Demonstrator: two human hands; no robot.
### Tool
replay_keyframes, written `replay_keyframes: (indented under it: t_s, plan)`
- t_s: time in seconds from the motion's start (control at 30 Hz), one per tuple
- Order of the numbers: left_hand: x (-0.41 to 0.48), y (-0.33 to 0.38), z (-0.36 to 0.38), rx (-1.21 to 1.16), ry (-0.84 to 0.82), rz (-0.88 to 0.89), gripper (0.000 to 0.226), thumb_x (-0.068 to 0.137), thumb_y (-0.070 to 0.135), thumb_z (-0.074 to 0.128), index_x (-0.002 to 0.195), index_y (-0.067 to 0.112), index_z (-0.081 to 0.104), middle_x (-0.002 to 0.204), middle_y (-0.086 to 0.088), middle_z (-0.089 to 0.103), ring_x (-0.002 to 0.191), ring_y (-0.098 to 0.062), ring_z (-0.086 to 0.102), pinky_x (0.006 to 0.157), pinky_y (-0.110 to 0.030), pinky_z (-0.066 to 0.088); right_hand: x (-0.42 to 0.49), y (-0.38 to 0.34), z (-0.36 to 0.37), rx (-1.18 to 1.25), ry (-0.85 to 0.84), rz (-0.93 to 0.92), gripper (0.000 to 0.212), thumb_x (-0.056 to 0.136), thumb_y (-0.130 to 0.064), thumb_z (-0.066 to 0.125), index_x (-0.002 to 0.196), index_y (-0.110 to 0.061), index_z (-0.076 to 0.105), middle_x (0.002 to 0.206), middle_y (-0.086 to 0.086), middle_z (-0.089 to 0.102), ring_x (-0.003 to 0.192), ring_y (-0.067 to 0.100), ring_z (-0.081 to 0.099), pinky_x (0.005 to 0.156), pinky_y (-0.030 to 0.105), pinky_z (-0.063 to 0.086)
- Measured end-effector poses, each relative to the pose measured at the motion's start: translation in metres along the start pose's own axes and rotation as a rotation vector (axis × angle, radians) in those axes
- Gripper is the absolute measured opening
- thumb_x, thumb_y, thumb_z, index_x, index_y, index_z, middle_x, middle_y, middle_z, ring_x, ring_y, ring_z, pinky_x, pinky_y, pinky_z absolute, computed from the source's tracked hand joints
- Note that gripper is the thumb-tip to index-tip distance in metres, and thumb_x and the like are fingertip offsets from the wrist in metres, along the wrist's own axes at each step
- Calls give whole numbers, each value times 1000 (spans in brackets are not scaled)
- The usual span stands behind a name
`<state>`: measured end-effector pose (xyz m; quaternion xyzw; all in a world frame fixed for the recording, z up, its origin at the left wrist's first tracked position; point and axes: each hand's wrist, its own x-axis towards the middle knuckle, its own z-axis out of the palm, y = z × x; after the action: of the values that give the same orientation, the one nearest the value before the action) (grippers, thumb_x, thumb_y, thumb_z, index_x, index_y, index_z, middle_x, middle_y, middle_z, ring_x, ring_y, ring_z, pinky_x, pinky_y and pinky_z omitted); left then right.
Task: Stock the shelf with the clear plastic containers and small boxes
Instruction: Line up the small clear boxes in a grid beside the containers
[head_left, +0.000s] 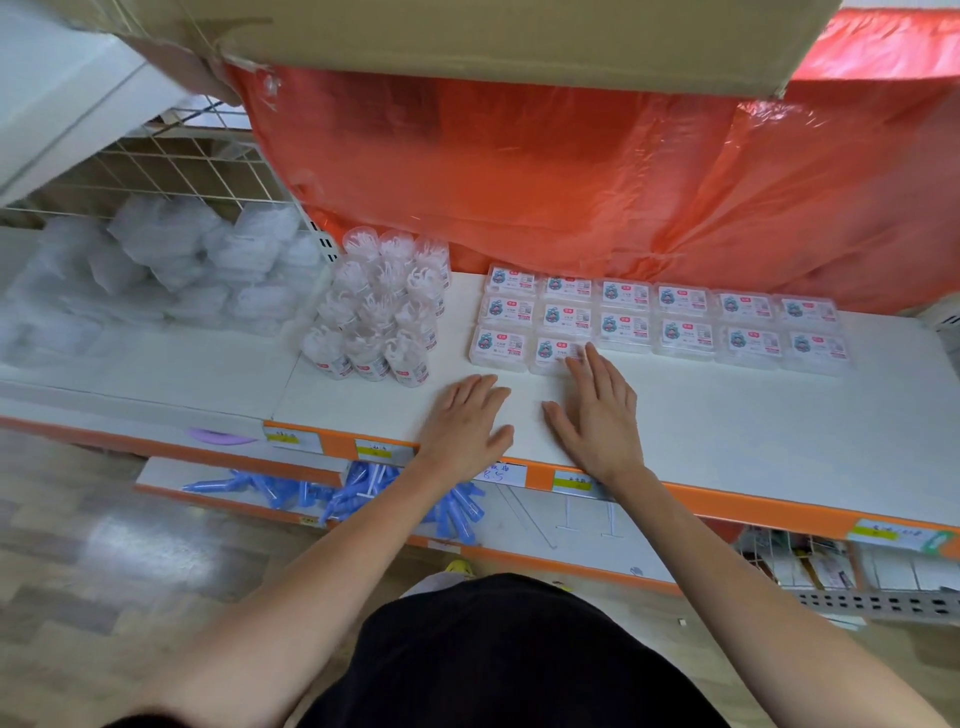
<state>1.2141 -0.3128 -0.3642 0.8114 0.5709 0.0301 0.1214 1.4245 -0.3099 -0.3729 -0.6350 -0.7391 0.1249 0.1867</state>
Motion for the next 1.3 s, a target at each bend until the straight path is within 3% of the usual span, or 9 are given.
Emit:
replay_keyframes:
  t_s: [0.13, 0.27, 0.47, 0.63, 0.8, 0.97, 1.17, 1.3]
  plan:
    - [-10, 7, -18, -65, 94, -31, 57, 95, 35, 48, 146, 12, 38, 156, -7, 30, 144, -23, 23, 118, -32, 11, -5, -16, -9, 107, 64, -52, 55, 96, -43, 45, 142, -14, 45, 159, 9, 29, 144, 28, 26, 115, 40, 19]
    - [-31, 4, -35, -69, 228, -106, 58, 88, 38, 38, 135, 7, 52, 140, -9, 51, 131, -24, 44, 112, -33, 25, -10, -47, -11, 209, 75, -145, 52, 92, -37, 45, 137, -13, 50, 155, 12, 33, 141, 32, 29, 114, 44, 23]
    - [-82, -35, -42, -128, 372, -278, 55, 86, 36, 44, 132, 8, 55, 135, -7, 56, 126, -21, 48, 107, -31, 32, -10, -116, 2, 276, 68, -272, 48, 84, -18, 59, 132, -11, 54, 154, 14, 34, 140, 33, 29, 114, 43, 23]
    - [-128, -103, -42, -150, 434, -320, 55, 85, 37, 44, 128, 5, 58, 131, -10, 58, 123, -24, 52, 105, -40, 41, -10, -186, 19, 281, 92, -314, 47, 86, -15, 63, 132, -12, 53, 153, 9, 38, 138, 30, 32, 112, 39, 23]
    - [-180, -192, -58, -131, 484, -326, 53, 81, 34, 48, 124, 5, 60, 127, -9, 60, 118, -24, 54, 100, -34, 38, -5, -275, 55, 256, 52, -302, 48, 86, -23, 55, 132, -10, 52, 148, 12, 43, 134, 33, 37, 111, 42, 24]
    - [-232, -282, -81, -65, 507, -338, 53, 80, 34, 46, 122, 4, 60, 126, -10, 60, 117, -27, 56, 99, -32, 36, 1, -372, 102, 211, -19, -333, 50, 86, -18, 62, 135, -10, 51, 151, 12, 40, 136, 34, 36, 109, 48, 31]
    - [-282, -367, -102, -45, 476, -398, 57, 81, 35, 42, 128, 7, 57, 131, -8, 57, 123, -26, 52, 103, -37, 38, 8, -466, 143, 219, -75, -322, 55, 86, -16, 64, 138, -9, 50, 154, 11, 37, 137, 32, 36, 107, 41, 29]
    - [-294, -410, -107, -59, 487, -442, 51, 82, 23, 56, 131, 8, 54, 133, -7, 55, 126, -26, 49, 104, -36, 36, 21, -505, 161, 175, -114, -356, 56, 88, -18, 61, 141, -9, 46, 156, 10, 33, 139, 31, 33, 109, 42, 28]
